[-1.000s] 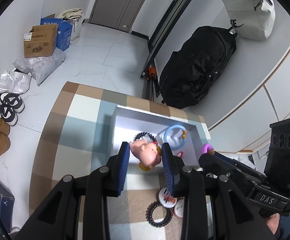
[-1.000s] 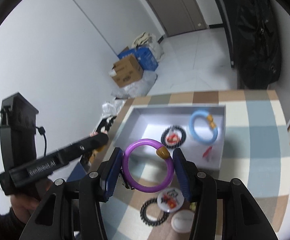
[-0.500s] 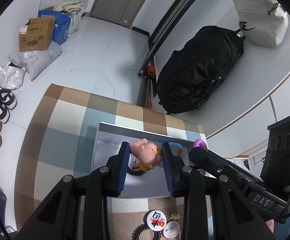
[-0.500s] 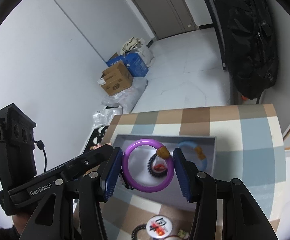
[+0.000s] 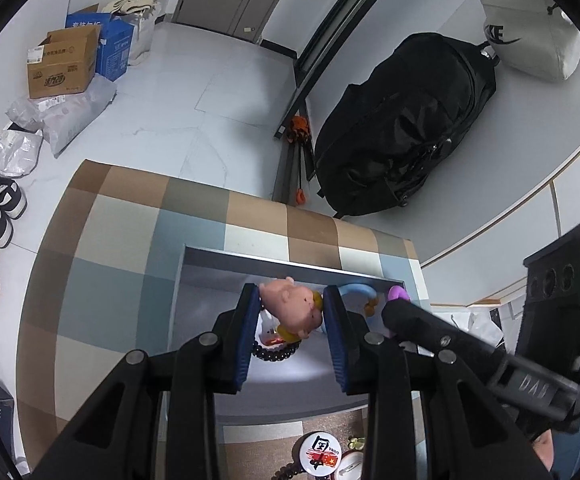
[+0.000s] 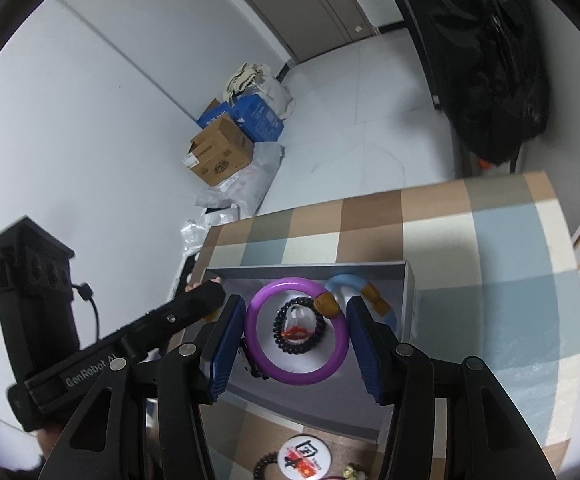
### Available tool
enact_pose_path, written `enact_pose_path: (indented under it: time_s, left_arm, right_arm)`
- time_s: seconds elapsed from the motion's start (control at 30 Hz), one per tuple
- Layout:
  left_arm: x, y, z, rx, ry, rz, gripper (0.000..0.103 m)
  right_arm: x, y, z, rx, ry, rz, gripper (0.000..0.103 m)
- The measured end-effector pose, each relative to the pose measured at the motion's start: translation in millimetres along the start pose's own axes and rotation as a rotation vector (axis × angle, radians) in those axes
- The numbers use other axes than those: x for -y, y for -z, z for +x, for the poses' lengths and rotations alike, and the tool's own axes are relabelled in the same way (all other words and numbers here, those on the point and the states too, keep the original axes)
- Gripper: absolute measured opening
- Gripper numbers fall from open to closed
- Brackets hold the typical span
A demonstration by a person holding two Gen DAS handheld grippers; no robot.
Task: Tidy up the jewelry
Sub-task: 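Carry the pig with the left tool while the right tool carries the purple hoop over the box, then open the left tool to drop the pig while the right tool drops the purple hoop into the box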
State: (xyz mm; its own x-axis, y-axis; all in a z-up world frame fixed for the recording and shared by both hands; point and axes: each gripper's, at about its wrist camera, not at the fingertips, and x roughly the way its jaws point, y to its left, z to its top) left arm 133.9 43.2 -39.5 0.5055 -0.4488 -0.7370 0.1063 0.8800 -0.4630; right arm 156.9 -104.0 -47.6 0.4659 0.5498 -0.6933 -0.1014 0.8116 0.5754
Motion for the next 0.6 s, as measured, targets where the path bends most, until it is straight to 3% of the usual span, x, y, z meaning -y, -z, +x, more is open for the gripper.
enact_pose_path:
  time_s: [0.3, 0.43, 0.6]
  left_arm:
    - [6.3, 0.5, 0.4, 0.018, 0.000, 0.016, 0.028]
    - [6.3, 1.4, 0.8, 0.014, -0.011, 0.023, 0.029]
    - [1.9, 2.7, 2.3, -0.011, -0.021, 0.000, 0.029]
  right_arm:
    - [7.8, -1.3, -5.9, 0.025, -0.024, 0.070, 0.055]
    - [5.3, -2.9, -14.8, 0.070, -0.032, 0.075, 0.082]
    - [5.1, -5.0, -26.3, 0.117, -0.031, 0.071, 0.084]
